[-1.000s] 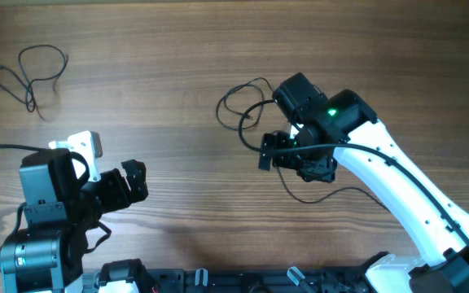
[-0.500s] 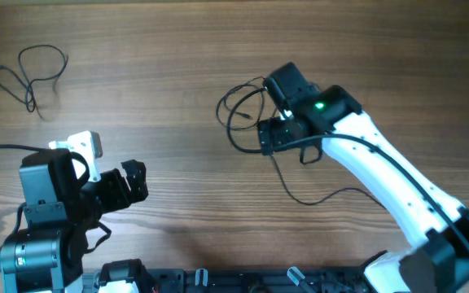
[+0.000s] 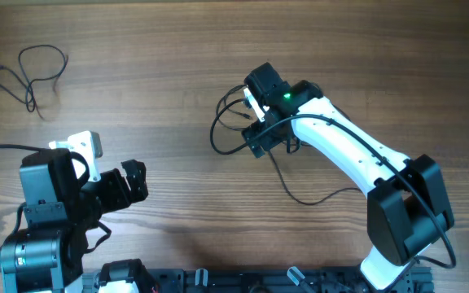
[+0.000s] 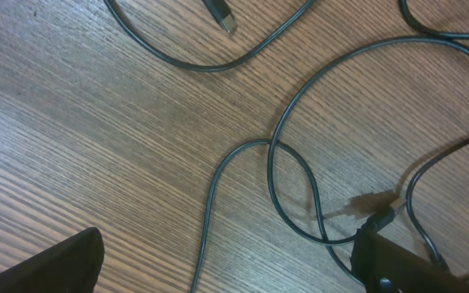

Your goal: Untangle cables

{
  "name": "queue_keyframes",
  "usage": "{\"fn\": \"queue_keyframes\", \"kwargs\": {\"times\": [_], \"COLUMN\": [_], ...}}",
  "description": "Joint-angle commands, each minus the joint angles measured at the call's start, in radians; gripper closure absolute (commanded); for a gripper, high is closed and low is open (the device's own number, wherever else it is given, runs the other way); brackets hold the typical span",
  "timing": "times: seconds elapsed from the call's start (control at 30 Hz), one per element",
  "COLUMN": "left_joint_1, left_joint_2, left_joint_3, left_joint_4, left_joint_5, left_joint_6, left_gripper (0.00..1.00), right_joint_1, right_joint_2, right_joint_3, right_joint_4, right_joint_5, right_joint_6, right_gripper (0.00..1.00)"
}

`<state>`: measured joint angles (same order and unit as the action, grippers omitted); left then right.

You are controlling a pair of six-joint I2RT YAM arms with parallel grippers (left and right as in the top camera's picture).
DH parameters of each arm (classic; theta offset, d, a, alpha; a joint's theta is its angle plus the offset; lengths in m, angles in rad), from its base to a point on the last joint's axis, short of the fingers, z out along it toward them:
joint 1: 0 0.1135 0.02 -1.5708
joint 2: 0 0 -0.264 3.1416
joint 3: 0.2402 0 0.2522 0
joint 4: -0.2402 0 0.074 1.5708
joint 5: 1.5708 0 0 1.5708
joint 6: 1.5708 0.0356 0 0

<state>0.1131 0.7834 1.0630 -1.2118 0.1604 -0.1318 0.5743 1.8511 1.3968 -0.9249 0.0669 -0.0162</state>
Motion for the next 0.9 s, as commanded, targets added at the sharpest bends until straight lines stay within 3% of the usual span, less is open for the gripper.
{"fn": "queue_keyframes", "kwargs": {"times": [0.0, 0.23, 0.87], "left_joint_1": [0.003, 0.003, 0.003], "left_joint_2": [-0.005, -0.005, -0.005], "left_joint_3": [0.001, 0.001, 0.001], "left_joint_4": [0.003, 0.003, 0.003], "left_joint_5": [-0.009, -0.009, -0.009], "left_joint_6": [0.012, 0.012, 0.012], "left_gripper": [0.00, 0.00, 0.00], "right_joint_1": [-0.020, -0.125, -0.127], "right_joint_2": [0.024, 0.025, 0.026], "right_joint_3": [0.002, 0.002, -0.307], "right_joint_4": [0.008, 0.031, 0.294], "right_joint_5": [-0.014, -0.305, -0.116], "right_joint_6": [-0.037, -0.244, -0.243], "right_gripper": [0.00, 0.00, 0.00]}}
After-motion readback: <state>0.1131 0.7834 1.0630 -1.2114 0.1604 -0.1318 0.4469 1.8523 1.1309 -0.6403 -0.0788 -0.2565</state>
